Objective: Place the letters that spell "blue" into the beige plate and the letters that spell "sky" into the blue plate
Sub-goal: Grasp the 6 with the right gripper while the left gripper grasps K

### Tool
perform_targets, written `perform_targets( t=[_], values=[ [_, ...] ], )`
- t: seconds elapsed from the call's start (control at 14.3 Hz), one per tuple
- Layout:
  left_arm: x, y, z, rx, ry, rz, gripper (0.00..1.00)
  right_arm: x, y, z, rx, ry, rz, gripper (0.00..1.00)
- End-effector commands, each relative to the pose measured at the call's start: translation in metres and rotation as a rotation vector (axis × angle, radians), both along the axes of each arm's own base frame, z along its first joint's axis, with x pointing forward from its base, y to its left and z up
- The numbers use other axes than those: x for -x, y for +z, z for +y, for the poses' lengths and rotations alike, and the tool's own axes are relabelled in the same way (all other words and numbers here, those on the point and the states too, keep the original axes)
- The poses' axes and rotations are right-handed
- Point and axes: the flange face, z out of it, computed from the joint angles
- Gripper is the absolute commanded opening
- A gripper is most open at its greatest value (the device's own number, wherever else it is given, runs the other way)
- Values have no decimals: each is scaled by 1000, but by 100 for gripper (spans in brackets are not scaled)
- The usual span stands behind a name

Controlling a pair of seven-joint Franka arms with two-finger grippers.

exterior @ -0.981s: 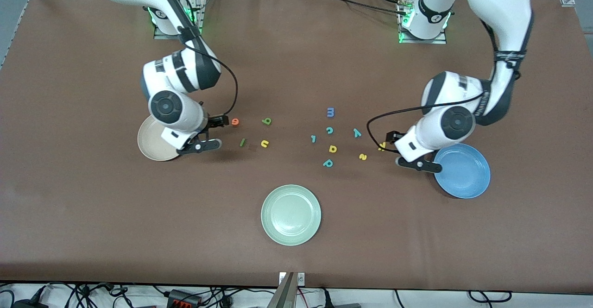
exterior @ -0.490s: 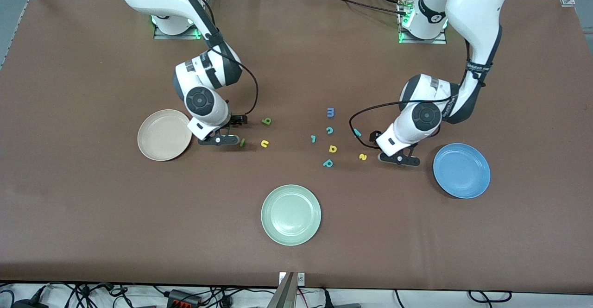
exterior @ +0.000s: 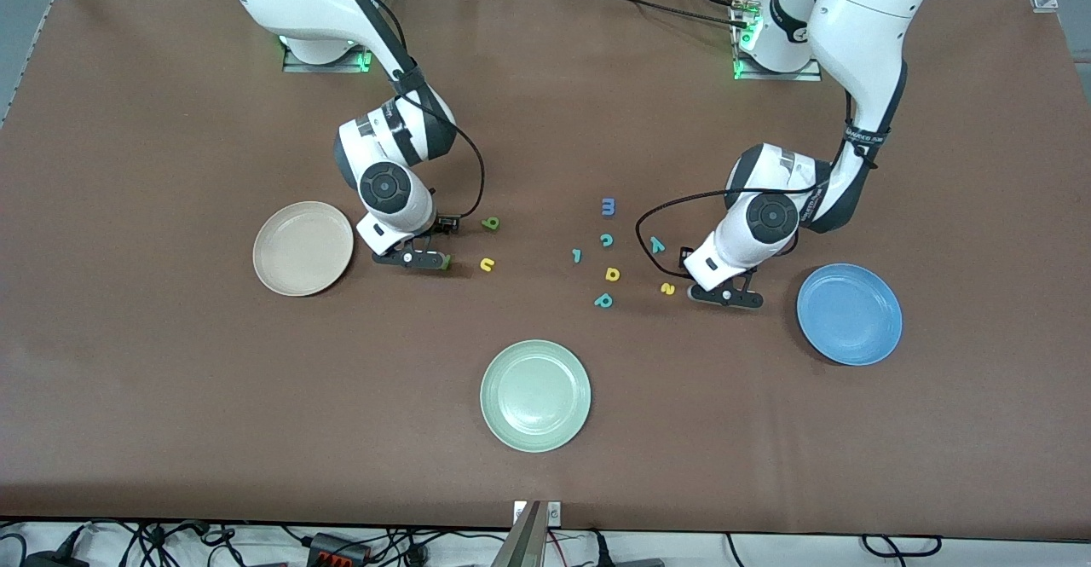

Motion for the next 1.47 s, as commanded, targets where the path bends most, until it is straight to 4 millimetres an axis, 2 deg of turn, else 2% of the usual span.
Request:
perform_targets(
  t=[0.0, 0.21, 0.35, 0.56, 0.7, 0.77, 0.84, 0.91, 0.98, 1.12, 1.19, 1.26, 1.4],
  values=[
    [-1, 1, -1, -9, -18, -16, 37, 5, 3, 2, -10, -36, -2, 59],
    [-3, 4, 1, -8, -15, -18, 11, 6, 5, 4, -40, -83, 16, 56],
    [-5, 14, 1, -9, -15, -21, 6, 7, 4, 4, -39, -81, 19, 56],
    [-23, 56, 11, -34, 0, 19, 4, 9, 3, 2, -35, -80, 24, 54],
    [-49, 94, 31, -86, -49, 57, 4, 9, 1, 0, -36, -73, 27, 53],
    [-58, 105, 45, -127, -82, 70, 4, 8, 1, -1, -36, -73, 27, 51],
    [-67, 111, 68, -165, -107, 72, 4, 8, 1, -1, -36, -73, 27, 51],
    [-71, 110, 91, -188, -134, 75, 4, 9, 1, 0, -36, -71, 28, 47],
    [-75, 107, 116, -189, -142, 85, 4, 9, 1, -1, -36, -71, 28, 40],
    [-80, 90, 175, -168, -129, 116, 4, 10, 0, -1, -31, -69, 38, 20],
    [-80, 78, 188, -160, -124, 113, 5, 11, 1, -1, -28, -65, 48, 13],
    [-77, 65, 192, -154, -123, 101, 5, 9, 5, -1, -28, -64, 52, 8],
    [-72, 40, 202, -142, -113, 83, 6, 0, 30, -6, -44, -46, 43, 5]
  ],
)
